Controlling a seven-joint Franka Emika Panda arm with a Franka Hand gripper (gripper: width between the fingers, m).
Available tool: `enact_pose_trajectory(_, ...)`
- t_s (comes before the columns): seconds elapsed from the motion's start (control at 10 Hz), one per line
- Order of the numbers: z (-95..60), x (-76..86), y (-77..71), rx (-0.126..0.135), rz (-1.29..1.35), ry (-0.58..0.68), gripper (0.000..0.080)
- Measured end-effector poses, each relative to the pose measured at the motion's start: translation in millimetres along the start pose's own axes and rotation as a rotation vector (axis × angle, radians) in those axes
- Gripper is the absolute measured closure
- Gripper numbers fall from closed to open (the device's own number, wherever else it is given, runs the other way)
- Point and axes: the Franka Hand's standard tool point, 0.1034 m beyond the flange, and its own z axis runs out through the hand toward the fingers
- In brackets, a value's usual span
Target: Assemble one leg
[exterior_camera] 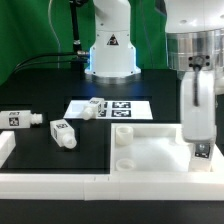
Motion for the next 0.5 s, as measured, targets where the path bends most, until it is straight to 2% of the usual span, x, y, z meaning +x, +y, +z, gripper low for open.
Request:
enact_pose_trajectory(0.4,0.7,0.3,0.3,0.000,0.009,0.002,0.0514)
enact_pose_trajectory(0.5,-2.2,-2.6,0.4,0.004,-0.007,-0.001,0.0431)
